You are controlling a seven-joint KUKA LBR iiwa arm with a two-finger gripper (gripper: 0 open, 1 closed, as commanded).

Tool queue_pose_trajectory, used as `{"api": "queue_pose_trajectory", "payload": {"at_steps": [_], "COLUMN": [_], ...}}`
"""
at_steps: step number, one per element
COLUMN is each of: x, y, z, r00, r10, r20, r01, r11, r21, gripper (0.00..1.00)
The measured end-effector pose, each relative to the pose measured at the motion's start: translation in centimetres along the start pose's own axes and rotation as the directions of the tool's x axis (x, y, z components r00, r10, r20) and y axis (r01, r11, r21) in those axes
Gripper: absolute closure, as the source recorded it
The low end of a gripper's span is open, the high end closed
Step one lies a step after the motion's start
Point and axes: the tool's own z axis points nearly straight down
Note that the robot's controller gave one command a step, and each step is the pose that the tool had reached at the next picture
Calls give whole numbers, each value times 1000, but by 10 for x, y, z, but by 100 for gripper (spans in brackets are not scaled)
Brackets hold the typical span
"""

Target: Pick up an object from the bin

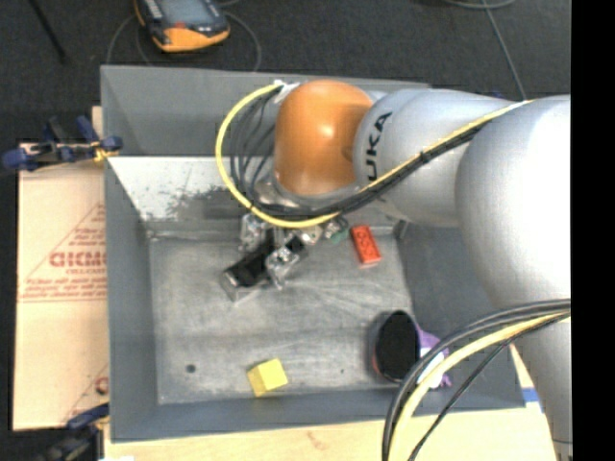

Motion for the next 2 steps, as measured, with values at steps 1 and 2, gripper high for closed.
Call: {"api": "queue_pose_trajectory", "payload": {"at_steps": [1, 2], "x": [3, 4], "y": [1, 2], "z": [-11, -31], "r00": [1000, 1000], "r10": [0, 1], "r20": [0, -5], "r01": [0, -1], "r11": [1000, 1000], "r21": [-1, -3], "gripper": [100, 100]}}
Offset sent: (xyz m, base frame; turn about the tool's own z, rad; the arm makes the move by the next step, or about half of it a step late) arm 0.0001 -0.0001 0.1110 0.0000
